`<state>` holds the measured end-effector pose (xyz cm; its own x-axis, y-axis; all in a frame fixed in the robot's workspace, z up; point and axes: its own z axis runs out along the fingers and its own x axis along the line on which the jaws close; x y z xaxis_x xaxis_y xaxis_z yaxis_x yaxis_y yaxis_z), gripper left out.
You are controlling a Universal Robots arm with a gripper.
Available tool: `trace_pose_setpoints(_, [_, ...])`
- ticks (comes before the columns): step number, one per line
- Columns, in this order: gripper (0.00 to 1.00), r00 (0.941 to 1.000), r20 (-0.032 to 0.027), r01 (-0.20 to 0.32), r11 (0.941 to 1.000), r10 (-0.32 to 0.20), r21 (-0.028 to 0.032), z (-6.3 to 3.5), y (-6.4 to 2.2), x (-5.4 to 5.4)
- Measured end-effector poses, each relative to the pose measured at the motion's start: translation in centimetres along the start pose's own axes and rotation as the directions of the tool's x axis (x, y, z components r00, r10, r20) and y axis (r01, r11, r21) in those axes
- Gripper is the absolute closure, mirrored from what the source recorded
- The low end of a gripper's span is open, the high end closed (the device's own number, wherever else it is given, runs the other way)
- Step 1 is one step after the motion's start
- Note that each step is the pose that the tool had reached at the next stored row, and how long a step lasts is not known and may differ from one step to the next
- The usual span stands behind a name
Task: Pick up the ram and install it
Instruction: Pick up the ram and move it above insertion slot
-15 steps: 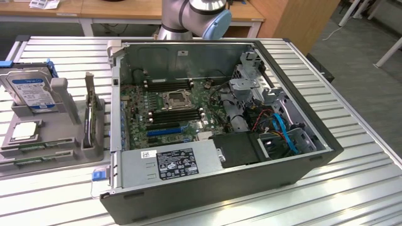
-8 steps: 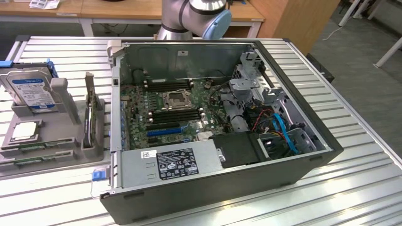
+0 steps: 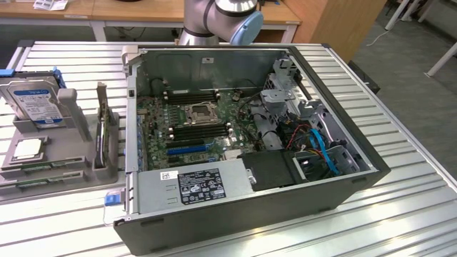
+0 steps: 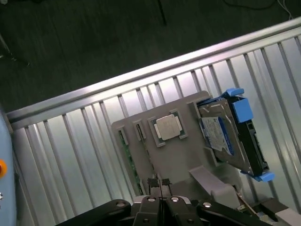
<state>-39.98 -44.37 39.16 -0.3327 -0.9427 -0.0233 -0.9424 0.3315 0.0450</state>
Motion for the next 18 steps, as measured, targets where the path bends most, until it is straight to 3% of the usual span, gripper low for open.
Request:
trace_pose_setpoints(6, [0.90, 0.9970, -0.0035, 0.077, 0.9970, -0.077, -0.0020, 0.00, 0.00, 0.00])
trace_pose_setpoints(14, [0.90, 0.9841, -0.0076, 0.177, 0.9842, -0.177, -0.0049, 0.00, 0.00, 0.00])
trace_pose_setpoints(18, [0.90, 0.9809, -0.0084, 0.194, 0.9809, -0.194, -0.0055, -0.01, 0.00, 0.00])
